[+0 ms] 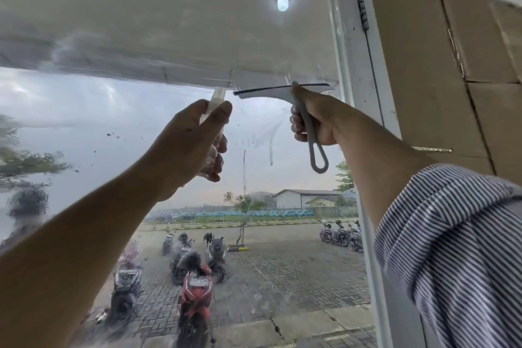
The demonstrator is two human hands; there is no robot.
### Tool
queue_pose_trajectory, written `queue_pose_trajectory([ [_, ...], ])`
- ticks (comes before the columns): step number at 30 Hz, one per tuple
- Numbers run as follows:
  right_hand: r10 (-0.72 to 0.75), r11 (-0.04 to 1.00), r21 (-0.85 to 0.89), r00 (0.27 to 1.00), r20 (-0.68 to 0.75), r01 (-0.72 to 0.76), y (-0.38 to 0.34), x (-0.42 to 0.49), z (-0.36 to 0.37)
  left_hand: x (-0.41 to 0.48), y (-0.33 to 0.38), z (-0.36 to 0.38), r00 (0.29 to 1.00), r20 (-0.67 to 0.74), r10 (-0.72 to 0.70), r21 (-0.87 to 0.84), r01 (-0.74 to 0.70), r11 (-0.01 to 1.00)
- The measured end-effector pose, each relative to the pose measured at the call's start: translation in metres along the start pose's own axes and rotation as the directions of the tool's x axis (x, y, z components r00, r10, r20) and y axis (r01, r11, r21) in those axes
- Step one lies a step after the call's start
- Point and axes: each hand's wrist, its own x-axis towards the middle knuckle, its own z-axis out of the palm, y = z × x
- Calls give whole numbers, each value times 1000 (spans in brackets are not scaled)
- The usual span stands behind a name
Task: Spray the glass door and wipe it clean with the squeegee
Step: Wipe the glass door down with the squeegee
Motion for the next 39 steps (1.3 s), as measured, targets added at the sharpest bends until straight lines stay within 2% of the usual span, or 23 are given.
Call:
queue_pose_trajectory([
  [5,-7,977,212,996,-91,26,-24,12,4,-1,5,-12,1000,1,10,45,-10,999],
  [9,62,950,311,991,-116,-23,-39,21,6,1,5,-19,1000,-12,16,69,-15,997],
  [14,123,955,292,964,-234,-51,-43,26,10,2,5,-22,999,17,39,84,-40,996],
  [20,188,933,345,955,-231,-100,-28,16,25,1,-3,-32,997,38,60,61,-62,996],
  [26,281,900,400,932,-231,-172,11,3,60,-7,-12,-44,999,48,5,74,-8,997],
  [30,259,862,489,946,-195,-135,12,-10,75,-9,-6,-51,999,52,-8,35,6,999],
  [32,211,826,558,960,-184,-74,1,-13,70,-9,-3,-51,998,60,-4,45,1,999],
  [35,141,710,702,965,-221,57,-22,-12,52,-10,0,-51,998,67,17,69,-22,997],
  [39,148,555,821,955,-257,134,-35,-2,32,-11,-1,-54,998,58,18,73,-22,997],
])
